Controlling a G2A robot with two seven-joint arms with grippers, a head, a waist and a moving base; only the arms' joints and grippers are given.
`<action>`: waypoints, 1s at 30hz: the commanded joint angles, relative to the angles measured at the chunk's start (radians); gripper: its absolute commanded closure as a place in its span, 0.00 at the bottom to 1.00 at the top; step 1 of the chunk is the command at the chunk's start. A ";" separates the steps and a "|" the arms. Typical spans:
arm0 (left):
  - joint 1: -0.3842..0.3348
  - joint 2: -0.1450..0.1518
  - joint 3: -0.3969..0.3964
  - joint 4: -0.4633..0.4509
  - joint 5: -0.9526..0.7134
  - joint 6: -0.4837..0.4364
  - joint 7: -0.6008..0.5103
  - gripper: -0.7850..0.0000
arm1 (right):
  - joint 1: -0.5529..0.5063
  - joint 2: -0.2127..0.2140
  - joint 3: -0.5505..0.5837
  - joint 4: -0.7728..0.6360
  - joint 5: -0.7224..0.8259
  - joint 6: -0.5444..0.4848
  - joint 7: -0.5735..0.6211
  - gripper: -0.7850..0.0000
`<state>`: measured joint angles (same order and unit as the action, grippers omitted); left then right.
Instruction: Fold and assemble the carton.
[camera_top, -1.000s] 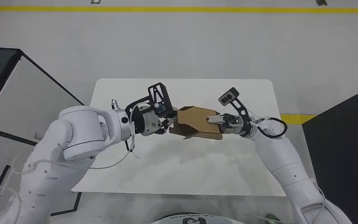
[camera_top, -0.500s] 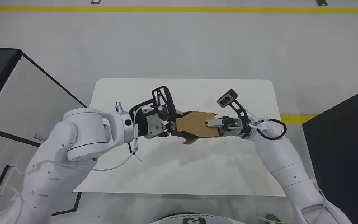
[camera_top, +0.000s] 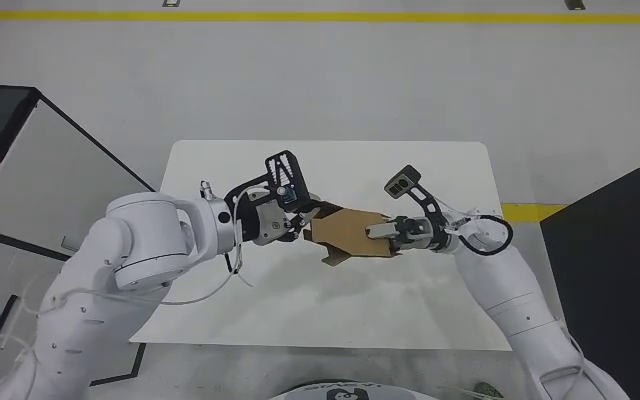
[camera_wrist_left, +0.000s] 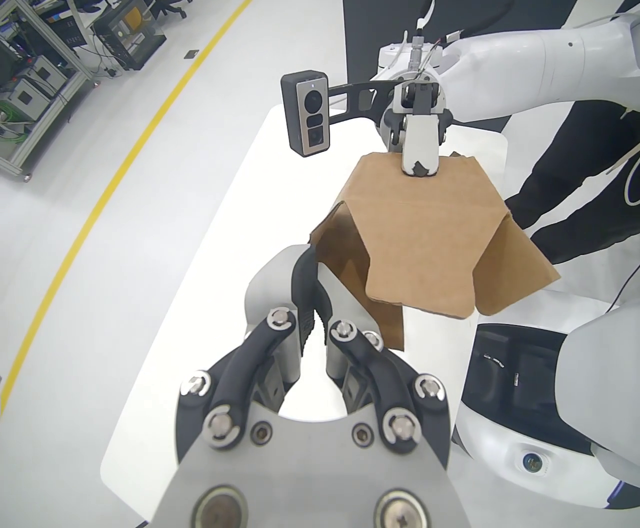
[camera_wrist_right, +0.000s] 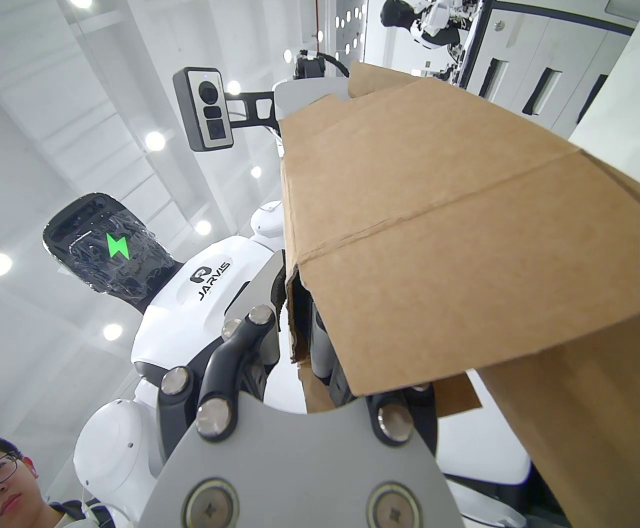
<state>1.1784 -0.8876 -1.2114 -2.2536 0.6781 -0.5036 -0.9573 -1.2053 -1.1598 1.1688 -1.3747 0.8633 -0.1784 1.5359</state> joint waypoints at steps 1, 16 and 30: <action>0.000 0.001 0.001 -0.002 -0.001 0.000 -0.003 1.00 | -0.001 0.002 -0.003 -0.006 -0.007 0.002 0.000 1.00; -0.014 0.005 0.014 -0.012 0.027 -0.004 -0.032 1.00 | 0.002 0.018 -0.011 -0.020 -0.042 -0.004 0.000 1.00; -0.033 0.005 0.032 -0.002 0.031 -0.003 -0.036 1.00 | 0.013 0.030 -0.043 -0.032 -0.034 -0.014 0.000 1.00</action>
<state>1.1457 -0.8823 -1.1805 -2.2563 0.7116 -0.5057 -0.9950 -1.1933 -1.1312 1.1295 -1.4049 0.8301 -0.1917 1.5359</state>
